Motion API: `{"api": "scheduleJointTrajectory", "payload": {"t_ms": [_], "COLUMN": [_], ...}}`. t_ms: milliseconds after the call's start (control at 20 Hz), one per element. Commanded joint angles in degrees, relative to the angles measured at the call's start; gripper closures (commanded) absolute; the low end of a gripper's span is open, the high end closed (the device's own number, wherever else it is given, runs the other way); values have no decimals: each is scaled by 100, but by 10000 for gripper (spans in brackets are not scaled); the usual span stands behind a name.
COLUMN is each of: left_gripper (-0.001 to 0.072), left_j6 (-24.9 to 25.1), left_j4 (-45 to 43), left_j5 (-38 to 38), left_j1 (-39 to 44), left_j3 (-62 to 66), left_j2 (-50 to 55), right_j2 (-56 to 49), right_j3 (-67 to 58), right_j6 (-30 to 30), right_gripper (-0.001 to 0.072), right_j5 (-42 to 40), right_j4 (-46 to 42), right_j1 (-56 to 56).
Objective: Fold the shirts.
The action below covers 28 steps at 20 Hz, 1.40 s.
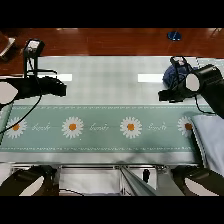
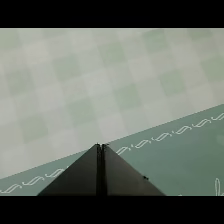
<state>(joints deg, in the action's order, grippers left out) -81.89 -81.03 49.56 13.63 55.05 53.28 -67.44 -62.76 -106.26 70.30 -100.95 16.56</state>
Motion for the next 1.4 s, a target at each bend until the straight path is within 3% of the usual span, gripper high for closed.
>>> {"api": "scheduleJointTrajectory", "payload": {"t_ms": [0, 750, 900, 1100, 1200, 1250, 1300, 1350], "left_gripper": [691, 692, 691, 691, 691, 691, 691, 686], "left_j6": [2, 2, 2, 0, -2, -2, -2, 0], "left_j4": [-2, -2, -2, -2, 0, 0, 0, 0], "left_j5": [-2, -15, -614, -1569, -2041, -2247, -2380, -2444], "left_j1": [-2, -2, -2, -2, 0, 0, -2, -2], "left_j3": [-2, -2, -2, -2, -2, -2, -2, -2], "left_j2": [2, 2, 17, 17, 17, 17, 17, 20], "right_j2": [-2, -2, 0, -4, -37, -76, -146, -267], "right_j3": [2, 2, 2, 4, 2, 2, 2, 2], "right_j6": [0, 0, -2, 7, 2, -46, -234, -339], "right_gripper": [686, 686, 686, 686, 685, 652, 427, 299], "right_j5": [0, -219, -1261, -1714, -2253, -2533, -2859, -3161], "right_j4": [0, 0, -286, -326, -940, -1471, -1808, -2000], "right_j1": [4, 4, 4, 4, 2, -28, -140, -345]}}
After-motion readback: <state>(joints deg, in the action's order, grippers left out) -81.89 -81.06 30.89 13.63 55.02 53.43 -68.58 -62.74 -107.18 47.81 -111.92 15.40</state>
